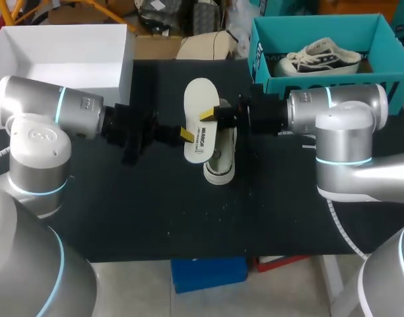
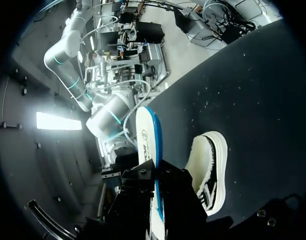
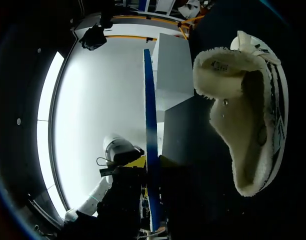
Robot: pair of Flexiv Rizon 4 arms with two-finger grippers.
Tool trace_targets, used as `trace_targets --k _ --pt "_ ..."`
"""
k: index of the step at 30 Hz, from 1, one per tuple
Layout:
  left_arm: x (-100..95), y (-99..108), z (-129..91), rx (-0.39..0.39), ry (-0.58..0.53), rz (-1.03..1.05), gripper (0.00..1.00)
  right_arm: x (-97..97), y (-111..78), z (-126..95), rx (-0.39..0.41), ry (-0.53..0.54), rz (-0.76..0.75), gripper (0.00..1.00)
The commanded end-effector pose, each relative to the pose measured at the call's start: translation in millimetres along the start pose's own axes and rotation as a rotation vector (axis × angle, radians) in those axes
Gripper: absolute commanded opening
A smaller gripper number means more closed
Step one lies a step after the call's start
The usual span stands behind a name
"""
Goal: Take the shoe out of the shoebox, open the shoe tongue, remove and reinsert the insole, then place the shoe into the shoebox
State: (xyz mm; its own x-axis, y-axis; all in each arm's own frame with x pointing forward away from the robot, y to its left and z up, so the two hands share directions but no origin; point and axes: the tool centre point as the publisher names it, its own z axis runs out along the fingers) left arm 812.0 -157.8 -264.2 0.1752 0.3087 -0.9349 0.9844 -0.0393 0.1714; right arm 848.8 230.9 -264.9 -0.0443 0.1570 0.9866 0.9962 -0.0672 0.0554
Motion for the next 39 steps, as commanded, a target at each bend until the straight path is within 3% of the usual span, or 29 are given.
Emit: trace_targets --k 1,5,7,13,16,19,24,26,29,31,39 --pt "-0.4 0 0 0.000 0.004 0.001 0.00 -0.4 0.2 2 -0.002 -0.001 0.000 0.00" --pt "-0.4 0 0 0.000 0.004 0.001 0.00 -0.4 0.2 2 -0.002 -0.001 0.000 0.00" --pt "1.5 -10 -8 -0.012 0.216 -0.055 1.00 -0.4 0.2 2 -0.002 -0.001 0.000 0.00" --pt "5.2 -51 -72 -0.091 0.692 -0.097 1.00 -0.4 0.2 2 -0.002 -0.001 0.000 0.00" --pt "0.7 -67 -103 -0.094 0.915 -0.108 1.00 -0.4 0.2 2 -0.002 -0.001 0.000 0.00" --pt "-11.4 -72 -117 -0.069 1.071 -0.076 1.00 -0.4 0.2 2 -0.002 -0.001 0.000 0.03" --pt "-34.0 -68 -117 -0.015 1.315 0.023 1.00 -0.4 0.2 2 -0.002 -0.001 0.000 0.02" --pt "-40.3 -64 -112 0.047 1.453 0.075 1.00 -0.4 0.2 2 -0.002 -0.001 0.000 0.01" --pt "-46.8 -58 -105 0.087 1.520 0.104 1.00 -0.4 0.2 2 -0.002 -0.001 0.000 0.00" --pt "-52.7 -55 -102 0.067 1.565 0.115 1.00 -0.4 0.2 2 -0.002 -0.001 0.000 0.00" --pt "-52.7 -55 -102 0.089 1.753 0.141 1.00 -0.4 0.2 2 -0.002 -0.001 0.000 0.00"
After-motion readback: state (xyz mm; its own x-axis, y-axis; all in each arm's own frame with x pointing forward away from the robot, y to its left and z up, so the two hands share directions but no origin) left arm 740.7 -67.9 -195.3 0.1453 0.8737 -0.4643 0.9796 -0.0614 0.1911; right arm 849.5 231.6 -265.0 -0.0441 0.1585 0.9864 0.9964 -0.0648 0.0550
